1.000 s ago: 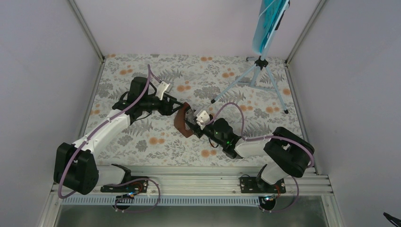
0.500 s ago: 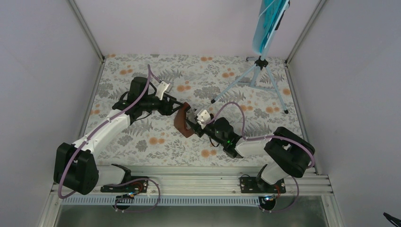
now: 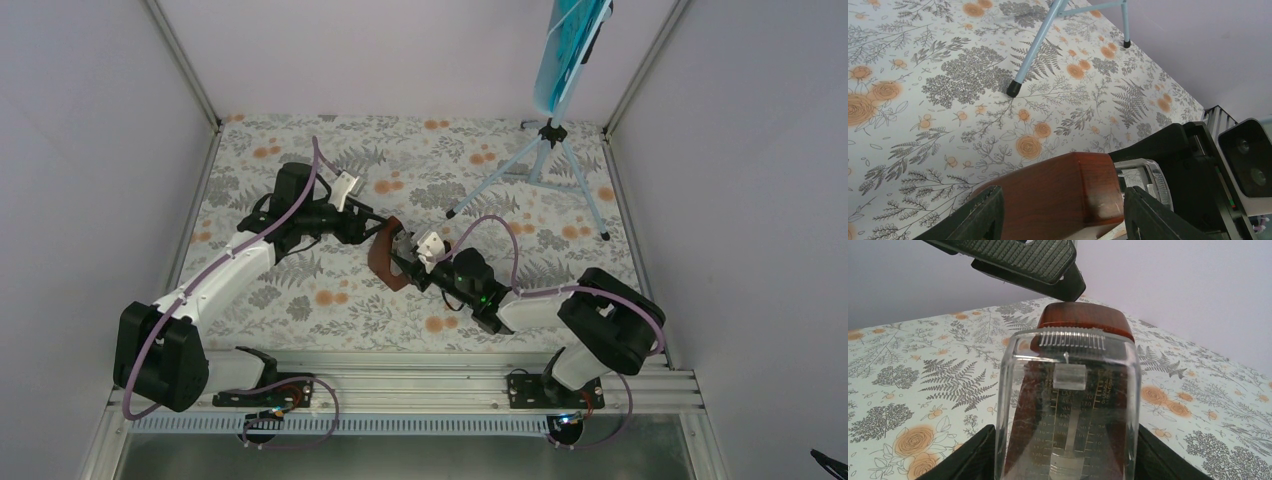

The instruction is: Pack up the instrument practice props

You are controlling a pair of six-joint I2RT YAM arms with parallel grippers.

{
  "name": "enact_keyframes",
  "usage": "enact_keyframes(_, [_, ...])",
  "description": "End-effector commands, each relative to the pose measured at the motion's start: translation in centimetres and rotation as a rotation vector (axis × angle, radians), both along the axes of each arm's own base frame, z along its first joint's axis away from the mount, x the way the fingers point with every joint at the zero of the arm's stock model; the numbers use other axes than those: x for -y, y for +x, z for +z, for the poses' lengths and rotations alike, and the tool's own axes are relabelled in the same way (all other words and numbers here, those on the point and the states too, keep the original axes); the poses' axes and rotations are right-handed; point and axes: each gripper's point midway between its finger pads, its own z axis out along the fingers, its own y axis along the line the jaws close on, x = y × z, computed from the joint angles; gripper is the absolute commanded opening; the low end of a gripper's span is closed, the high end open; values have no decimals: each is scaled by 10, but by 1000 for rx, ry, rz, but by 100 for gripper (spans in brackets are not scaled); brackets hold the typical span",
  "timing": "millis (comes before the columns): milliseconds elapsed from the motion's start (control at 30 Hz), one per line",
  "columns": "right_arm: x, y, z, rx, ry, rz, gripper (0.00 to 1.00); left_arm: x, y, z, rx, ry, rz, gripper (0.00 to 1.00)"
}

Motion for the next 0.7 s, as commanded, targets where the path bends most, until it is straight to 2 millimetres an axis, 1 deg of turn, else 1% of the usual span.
enact_keyframes(0, [-4, 6, 10, 21, 43, -1, 49, -2, -1, 0, 12, 3, -5, 61])
enact_keyframes(333, [-5, 13, -7, 6, 1, -29, 49, -2, -2, 1, 15, 0, -9, 61])
enact_keyframes(533, [-3, 16, -10, -1, -9, -46, 51, -1, -5, 6, 31, -10, -18, 61])
enact_keyframes(667, [-3, 18, -12, -12, -15, -58, 53, 0, -9, 14, 54, -32, -38, 66])
